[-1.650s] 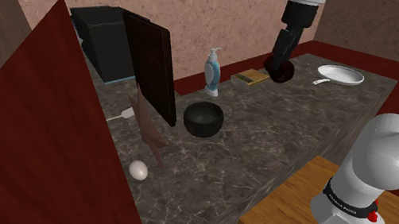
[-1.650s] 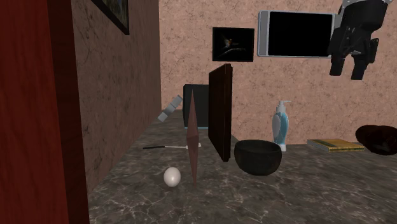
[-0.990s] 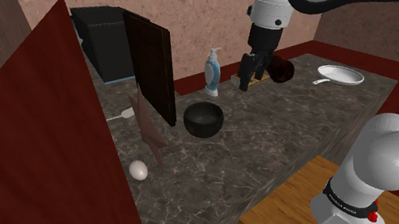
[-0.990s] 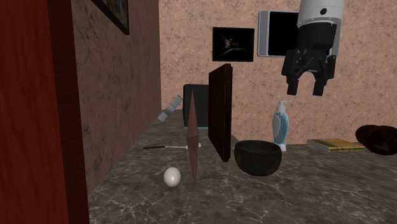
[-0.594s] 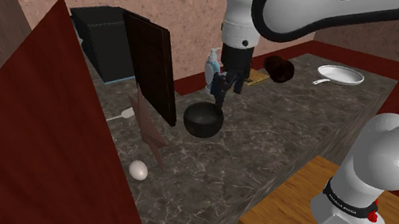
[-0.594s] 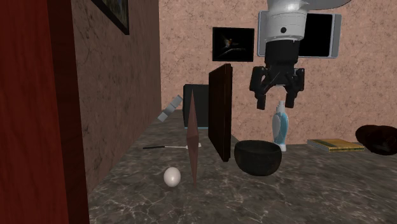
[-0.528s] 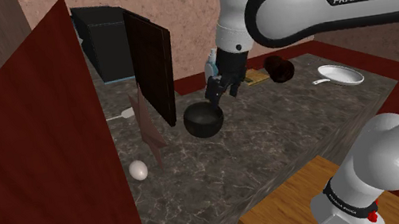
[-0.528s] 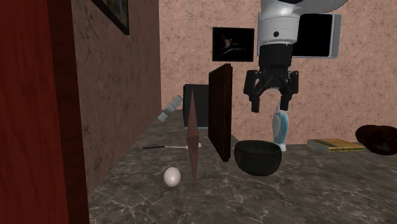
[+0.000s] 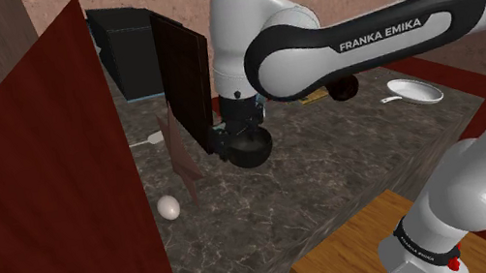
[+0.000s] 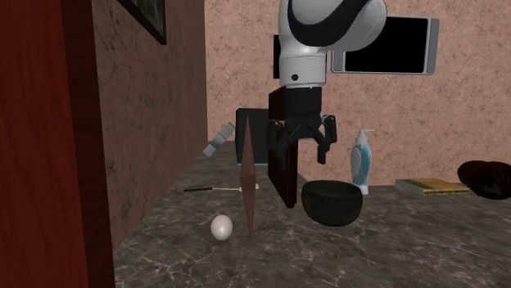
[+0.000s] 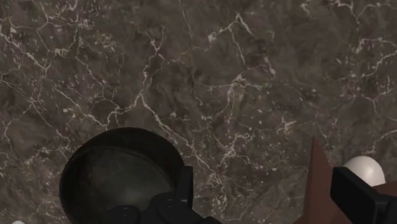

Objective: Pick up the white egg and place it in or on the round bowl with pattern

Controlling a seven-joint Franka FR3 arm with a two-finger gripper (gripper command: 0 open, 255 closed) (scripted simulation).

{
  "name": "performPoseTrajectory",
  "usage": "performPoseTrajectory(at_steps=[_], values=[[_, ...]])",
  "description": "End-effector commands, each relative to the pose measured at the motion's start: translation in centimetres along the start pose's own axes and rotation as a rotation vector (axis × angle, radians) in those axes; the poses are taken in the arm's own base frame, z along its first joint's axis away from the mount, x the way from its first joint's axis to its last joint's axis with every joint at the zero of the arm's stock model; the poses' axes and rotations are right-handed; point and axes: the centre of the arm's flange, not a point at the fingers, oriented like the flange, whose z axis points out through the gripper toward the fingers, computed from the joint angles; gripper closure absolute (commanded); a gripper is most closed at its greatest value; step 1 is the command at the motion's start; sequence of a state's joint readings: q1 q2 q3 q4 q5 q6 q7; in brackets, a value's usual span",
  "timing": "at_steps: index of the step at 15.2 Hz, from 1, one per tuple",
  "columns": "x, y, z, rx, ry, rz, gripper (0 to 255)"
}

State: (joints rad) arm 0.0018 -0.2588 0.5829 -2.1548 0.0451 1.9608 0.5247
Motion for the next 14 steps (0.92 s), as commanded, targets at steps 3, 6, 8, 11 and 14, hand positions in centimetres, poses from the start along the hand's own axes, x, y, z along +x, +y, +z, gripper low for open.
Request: performPoseTrajectory(at_steps=[3,6,8,11,14], values=[[2.3,-4.8,2.5,-0.027,-0.005,0.019,0],[3.9,-8.1,4.6,-0.049,-0.009,0.032,0],[5.0,-10.3,6.0,-0.064,-0.011,0.041,0],[6.6,-13.5,8.3,-0.085,-0.015,0.053,0],[8.3,-16.7,10.5,-0.107,-0.019,0.066,0]])
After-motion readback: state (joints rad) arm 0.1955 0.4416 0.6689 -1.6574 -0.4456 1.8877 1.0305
